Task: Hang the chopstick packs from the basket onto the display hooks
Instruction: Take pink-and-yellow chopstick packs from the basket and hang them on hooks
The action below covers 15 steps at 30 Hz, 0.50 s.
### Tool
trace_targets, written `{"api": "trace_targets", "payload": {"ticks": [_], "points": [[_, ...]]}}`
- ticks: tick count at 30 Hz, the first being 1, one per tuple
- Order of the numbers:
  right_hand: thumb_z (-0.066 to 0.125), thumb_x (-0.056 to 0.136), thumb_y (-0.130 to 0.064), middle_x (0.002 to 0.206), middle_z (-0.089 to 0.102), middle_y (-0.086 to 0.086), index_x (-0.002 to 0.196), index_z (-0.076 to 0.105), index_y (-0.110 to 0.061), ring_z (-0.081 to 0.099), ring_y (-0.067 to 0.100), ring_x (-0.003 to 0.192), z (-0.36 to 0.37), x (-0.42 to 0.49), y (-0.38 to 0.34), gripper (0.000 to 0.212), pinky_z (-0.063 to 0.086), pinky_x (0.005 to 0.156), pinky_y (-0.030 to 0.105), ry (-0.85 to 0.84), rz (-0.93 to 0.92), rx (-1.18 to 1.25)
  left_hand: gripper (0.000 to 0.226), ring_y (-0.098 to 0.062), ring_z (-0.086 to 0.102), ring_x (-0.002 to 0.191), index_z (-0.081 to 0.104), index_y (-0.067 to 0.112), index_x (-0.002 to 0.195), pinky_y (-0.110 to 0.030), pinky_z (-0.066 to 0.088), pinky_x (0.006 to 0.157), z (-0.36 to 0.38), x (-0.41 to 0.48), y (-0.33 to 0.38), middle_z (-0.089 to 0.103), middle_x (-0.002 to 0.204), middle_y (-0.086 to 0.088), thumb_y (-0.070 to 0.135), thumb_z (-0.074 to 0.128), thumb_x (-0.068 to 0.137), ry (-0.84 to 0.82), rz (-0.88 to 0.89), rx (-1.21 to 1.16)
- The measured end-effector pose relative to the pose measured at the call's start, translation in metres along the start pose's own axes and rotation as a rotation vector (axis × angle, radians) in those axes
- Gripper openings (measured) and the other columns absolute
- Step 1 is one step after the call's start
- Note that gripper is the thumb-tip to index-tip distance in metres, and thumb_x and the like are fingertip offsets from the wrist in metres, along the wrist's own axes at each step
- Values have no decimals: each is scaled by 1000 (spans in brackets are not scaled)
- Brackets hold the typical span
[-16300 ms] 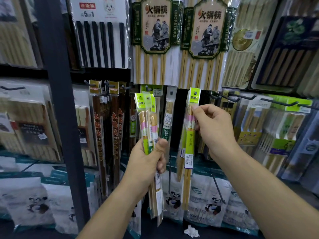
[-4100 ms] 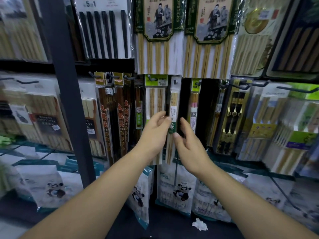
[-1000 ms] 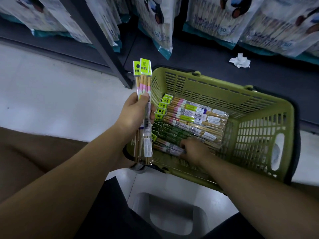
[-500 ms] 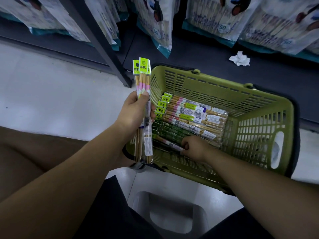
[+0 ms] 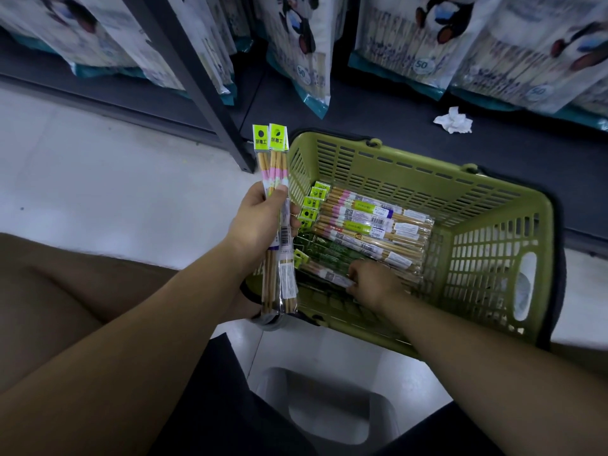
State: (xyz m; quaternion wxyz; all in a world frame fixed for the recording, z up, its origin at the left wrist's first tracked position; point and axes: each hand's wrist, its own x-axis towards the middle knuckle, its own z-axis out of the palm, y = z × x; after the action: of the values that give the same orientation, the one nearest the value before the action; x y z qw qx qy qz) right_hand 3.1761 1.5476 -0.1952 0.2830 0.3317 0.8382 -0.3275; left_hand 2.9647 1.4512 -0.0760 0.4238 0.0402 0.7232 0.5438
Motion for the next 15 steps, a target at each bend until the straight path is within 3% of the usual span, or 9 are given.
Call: {"api": "trace_targets", "payload": {"ticks": [6,10,15], "points": [[71,92,-28,94,62,5,94,61,-20,59,23,84,1,2,8,13,47,68,32,-95,25,-45,11,-20,65,61,59,19,106,-34,55,60,2,2,0,70,73,-1,29,54,106,10,0,28],[74,89,-29,92,59,2,85,54,-24,57,22,83,-3,5,13,21,41,65,30,-123,17,-18,11,-20,63,60,57,15,109,-32,54,55,6,1,2,67,76,-5,24,52,107,5,7,8],[82,83,-26,90,64,-2,83,60,-27,61,18,81,-16,4,17,23,48,66,29,-40,24,173,10,-20,63,60,57,15,110,-34,54,58,6,2,1,67,76,-4,24,52,107,-2,7,-5]]}}
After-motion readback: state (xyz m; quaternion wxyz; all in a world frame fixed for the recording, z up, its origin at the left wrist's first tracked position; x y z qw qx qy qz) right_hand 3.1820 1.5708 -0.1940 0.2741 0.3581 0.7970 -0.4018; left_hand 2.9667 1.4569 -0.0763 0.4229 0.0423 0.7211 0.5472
